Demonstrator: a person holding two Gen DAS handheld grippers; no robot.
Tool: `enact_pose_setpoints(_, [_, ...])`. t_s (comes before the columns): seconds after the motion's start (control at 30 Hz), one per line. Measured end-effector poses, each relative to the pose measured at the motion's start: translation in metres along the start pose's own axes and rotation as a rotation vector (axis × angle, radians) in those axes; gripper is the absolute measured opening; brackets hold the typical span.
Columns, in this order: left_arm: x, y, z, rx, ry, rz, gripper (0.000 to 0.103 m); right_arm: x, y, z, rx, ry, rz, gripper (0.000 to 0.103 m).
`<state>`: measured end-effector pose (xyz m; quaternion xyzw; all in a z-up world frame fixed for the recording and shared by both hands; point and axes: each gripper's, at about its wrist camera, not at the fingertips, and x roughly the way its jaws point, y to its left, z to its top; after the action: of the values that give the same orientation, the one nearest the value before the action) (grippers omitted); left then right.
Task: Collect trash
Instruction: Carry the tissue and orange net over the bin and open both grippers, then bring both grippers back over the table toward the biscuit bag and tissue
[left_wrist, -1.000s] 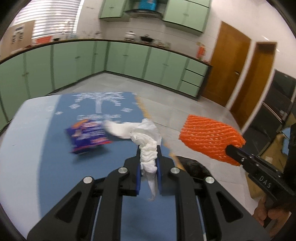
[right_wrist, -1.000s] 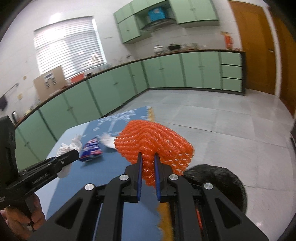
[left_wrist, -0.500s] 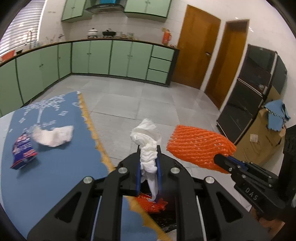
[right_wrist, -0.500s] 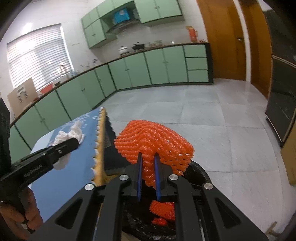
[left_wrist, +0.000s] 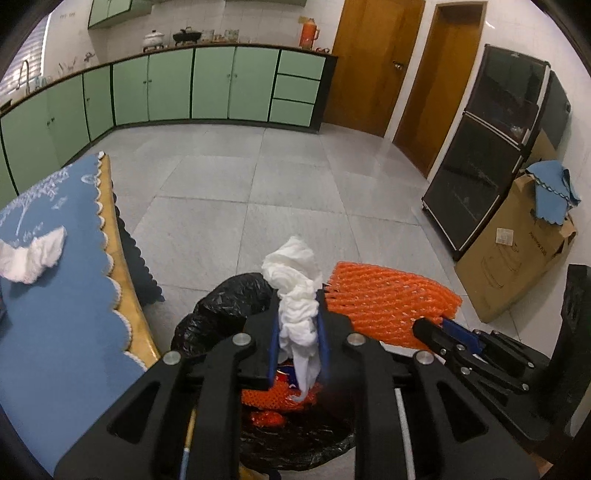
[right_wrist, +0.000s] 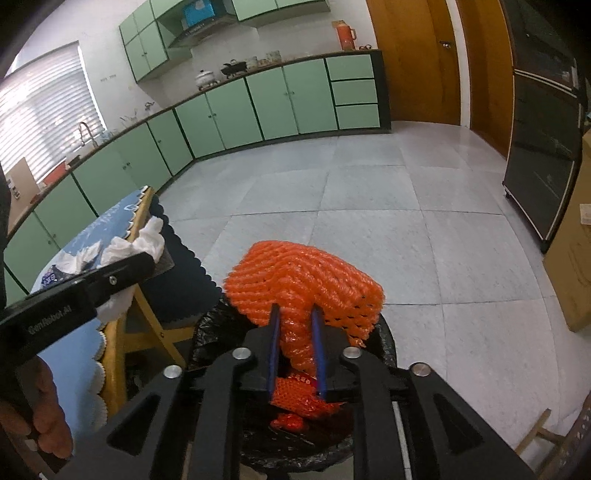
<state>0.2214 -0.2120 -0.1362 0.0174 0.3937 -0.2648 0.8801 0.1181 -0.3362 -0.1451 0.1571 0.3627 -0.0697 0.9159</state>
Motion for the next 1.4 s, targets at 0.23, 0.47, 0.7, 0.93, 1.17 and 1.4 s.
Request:
enact_pose_setpoints(0.23, [0.002, 0.003, 0.001, -0.013, 0.001, 0.016, 0.041, 0.008, -0.01, 0.0, 0.021, 0.019, -0.025, 0.042])
enact_pose_setpoints(0.47, [-0.013, 0.005, 0.005, -0.018, -0.041, 0.039, 0.047, 0.002, -0.006, 0.002, 0.009, 0.009, -0.039, 0.053])
enact_pose_setpoints(0.7, [-0.043, 0.021, 0.008, -0.025, -0.09, 0.09, 0.052, -0.015, 0.013, 0.015, -0.029, -0.027, -0.032, 0.063])
enact_pose_setpoints(0.93, [-0.081, 0.058, 0.005, -0.068, -0.135, 0.178, 0.056, -0.029, 0.059, 0.033, -0.112, -0.053, 0.008, 0.067])
enact_pose_setpoints(1.17, [-0.121, 0.104, -0.007, -0.119, -0.175, 0.289, 0.061, -0.035, 0.121, 0.041, -0.19, -0.074, 0.081, 0.073])
enact_pose_setpoints(1.4, [-0.161, 0.166, -0.027, -0.203, -0.21, 0.418, 0.064, -0.025, 0.185, 0.042, -0.25, -0.078, 0.186, 0.075])
